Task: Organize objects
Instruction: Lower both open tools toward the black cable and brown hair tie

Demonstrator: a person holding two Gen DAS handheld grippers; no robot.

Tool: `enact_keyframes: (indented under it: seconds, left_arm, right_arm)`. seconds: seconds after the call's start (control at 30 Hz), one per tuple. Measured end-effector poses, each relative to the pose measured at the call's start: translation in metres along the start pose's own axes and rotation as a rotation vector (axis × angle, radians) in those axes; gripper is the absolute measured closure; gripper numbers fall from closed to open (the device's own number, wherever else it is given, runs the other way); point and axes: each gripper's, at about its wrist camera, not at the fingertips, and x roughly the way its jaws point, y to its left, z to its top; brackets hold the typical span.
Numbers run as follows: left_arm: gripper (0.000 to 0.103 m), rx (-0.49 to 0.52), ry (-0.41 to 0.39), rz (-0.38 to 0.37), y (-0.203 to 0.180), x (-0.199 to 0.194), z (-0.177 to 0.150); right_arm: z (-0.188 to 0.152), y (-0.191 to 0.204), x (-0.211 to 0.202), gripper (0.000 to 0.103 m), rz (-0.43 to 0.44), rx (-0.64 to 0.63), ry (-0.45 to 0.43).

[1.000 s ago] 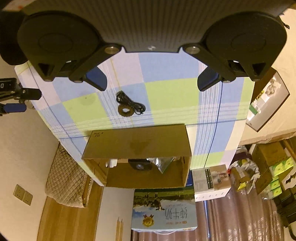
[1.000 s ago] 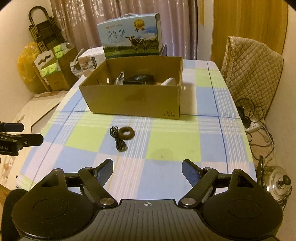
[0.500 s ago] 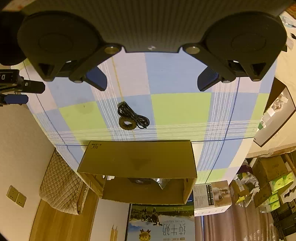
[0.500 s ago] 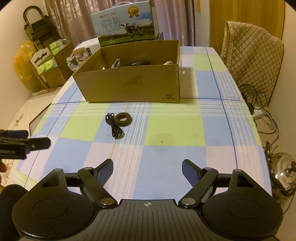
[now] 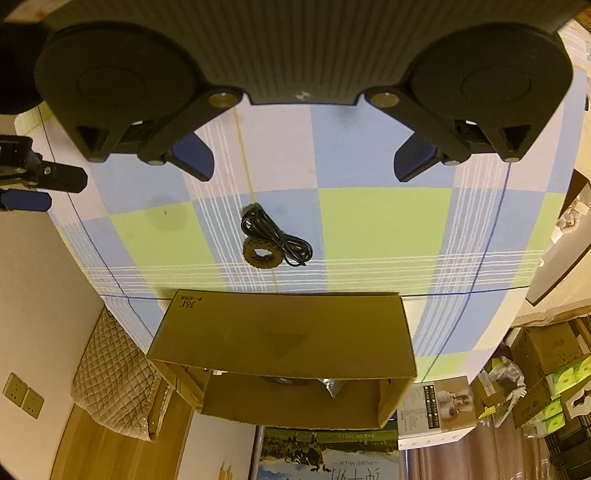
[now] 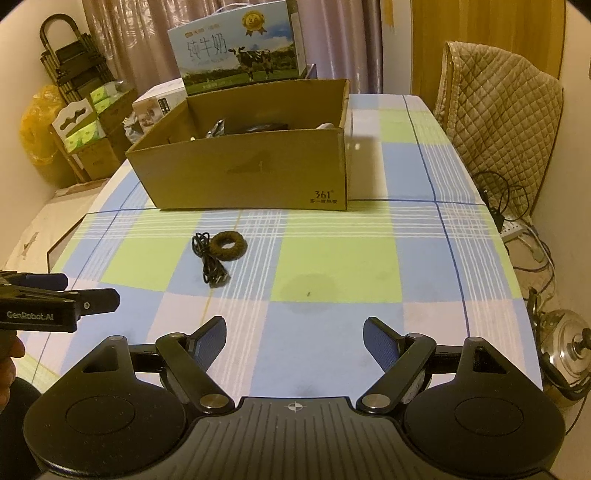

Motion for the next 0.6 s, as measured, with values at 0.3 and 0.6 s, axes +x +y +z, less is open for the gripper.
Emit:
enact_keyframes:
  seconds: [0.3,0.6]
  left_arm:
    - [0.002,-0.007,0.025,-0.026,-0.008,0.03,0.009]
    - [0.008,-0.028,0.056,-0.059,-0.01,0.066,0.02]
  right_arm:
    - [0.005,-0.006,0.02,0.024,-0.017,-0.012,0.022]
    - [0.014,-0.012,0.047,0.025,-0.037,-0.039,0.035]
